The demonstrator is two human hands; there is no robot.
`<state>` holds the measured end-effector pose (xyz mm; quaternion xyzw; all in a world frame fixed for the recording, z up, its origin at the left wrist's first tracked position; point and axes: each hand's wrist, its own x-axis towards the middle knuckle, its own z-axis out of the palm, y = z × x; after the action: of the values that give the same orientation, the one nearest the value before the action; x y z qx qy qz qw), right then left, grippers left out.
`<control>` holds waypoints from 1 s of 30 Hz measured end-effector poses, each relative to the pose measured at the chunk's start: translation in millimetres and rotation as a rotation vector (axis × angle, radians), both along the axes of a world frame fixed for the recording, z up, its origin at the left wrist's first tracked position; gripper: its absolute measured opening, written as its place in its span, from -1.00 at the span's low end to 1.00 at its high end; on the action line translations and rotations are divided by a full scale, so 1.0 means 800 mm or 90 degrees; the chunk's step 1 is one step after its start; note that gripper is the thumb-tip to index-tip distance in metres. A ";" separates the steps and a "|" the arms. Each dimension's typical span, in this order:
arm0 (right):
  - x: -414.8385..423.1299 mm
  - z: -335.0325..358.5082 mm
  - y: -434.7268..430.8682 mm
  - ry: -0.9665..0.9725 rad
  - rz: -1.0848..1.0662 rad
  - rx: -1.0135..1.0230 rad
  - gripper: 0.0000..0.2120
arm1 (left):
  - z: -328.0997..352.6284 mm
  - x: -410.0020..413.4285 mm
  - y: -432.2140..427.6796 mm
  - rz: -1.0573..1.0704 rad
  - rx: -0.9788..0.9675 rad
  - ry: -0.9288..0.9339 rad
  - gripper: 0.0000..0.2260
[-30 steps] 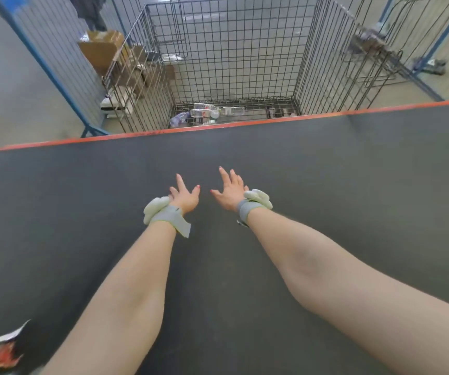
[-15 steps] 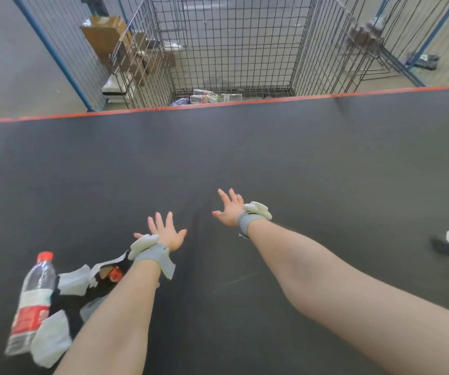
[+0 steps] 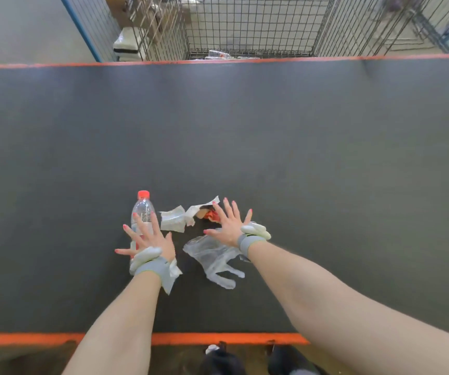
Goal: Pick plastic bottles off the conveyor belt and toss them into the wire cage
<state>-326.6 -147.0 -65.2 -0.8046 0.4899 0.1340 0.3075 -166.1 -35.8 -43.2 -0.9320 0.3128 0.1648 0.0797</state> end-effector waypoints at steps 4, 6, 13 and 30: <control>-0.002 0.015 -0.014 0.000 -0.053 -0.069 -0.25 | 0.012 -0.008 -0.018 0.025 -0.076 0.083 -0.23; -0.003 0.024 -0.029 0.005 -0.068 -0.088 -0.27 | 0.022 -0.008 -0.037 0.036 -0.093 0.146 -0.25; -0.011 0.057 -0.092 -0.002 -0.112 -0.093 -0.27 | 0.055 -0.016 -0.136 0.236 -0.374 0.485 -0.19; 0.063 0.126 -0.421 -0.110 -0.232 -0.110 -0.29 | 0.262 0.046 -0.593 0.161 -0.572 0.716 -0.39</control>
<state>-276.2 -483.8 35.8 -0.7344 0.6089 -0.0356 0.2977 -129.2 -509.9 166.8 -0.6785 0.2340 0.4821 -0.5025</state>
